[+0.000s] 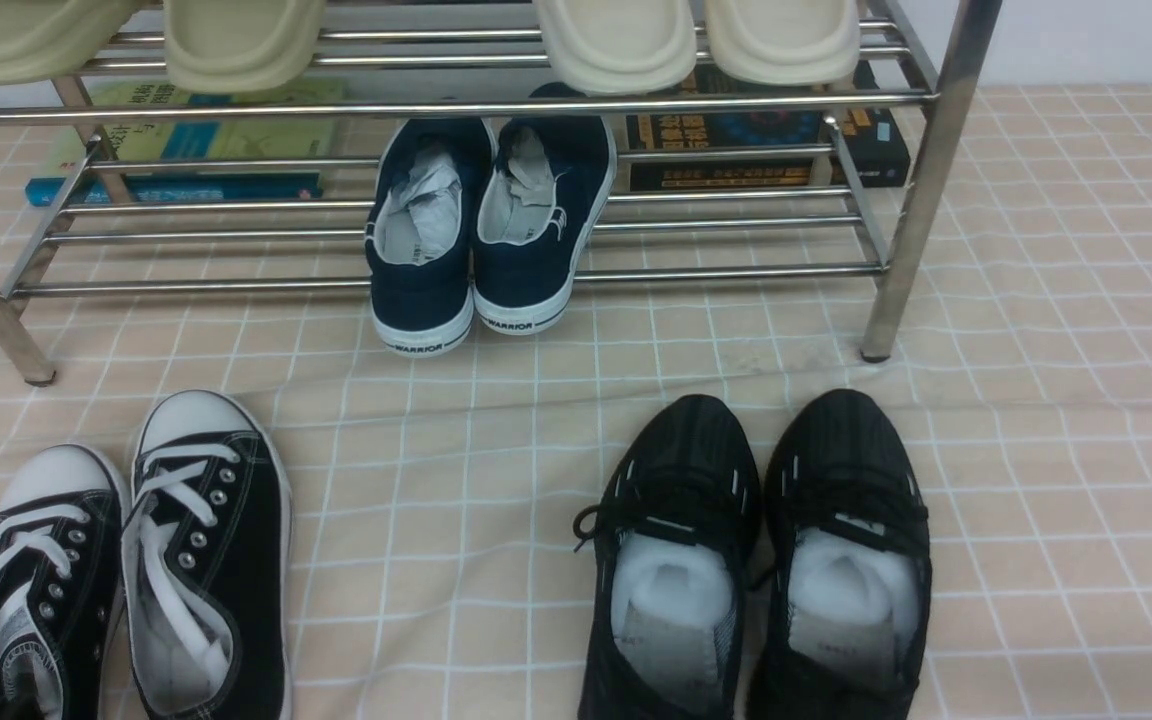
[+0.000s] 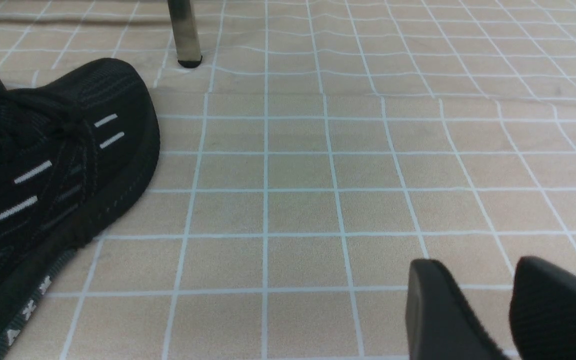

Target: Take the shoes off the shelf from the light coffee tablecloth by hand.

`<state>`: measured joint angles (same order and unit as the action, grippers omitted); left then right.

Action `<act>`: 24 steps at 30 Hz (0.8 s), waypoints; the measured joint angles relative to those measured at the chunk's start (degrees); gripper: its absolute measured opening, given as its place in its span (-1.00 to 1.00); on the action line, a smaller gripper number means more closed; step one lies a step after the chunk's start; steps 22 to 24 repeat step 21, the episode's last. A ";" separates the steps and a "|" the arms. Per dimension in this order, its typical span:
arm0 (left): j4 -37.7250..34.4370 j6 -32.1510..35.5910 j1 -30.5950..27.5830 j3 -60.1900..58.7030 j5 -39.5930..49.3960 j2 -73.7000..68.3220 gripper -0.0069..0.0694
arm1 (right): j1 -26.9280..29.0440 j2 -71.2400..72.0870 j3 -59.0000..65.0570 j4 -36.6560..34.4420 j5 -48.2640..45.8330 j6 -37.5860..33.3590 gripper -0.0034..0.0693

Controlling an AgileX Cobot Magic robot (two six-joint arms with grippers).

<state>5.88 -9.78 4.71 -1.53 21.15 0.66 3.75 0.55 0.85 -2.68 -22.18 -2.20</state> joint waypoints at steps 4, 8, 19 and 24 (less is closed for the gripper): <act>0.00 0.00 0.00 0.00 0.00 0.00 -0.57 | 0.00 0.00 0.00 0.00 0.00 0.00 -0.25; 0.00 0.00 0.00 0.00 0.00 0.00 -0.57 | 0.00 0.00 0.00 0.00 0.00 0.00 -0.25; 0.00 0.00 0.00 0.00 0.00 0.00 -0.54 | 0.00 0.00 0.00 0.00 0.00 0.00 -0.25; 0.00 0.00 0.00 0.00 0.00 0.00 -0.53 | 0.00 0.00 0.00 0.00 0.00 0.00 -0.25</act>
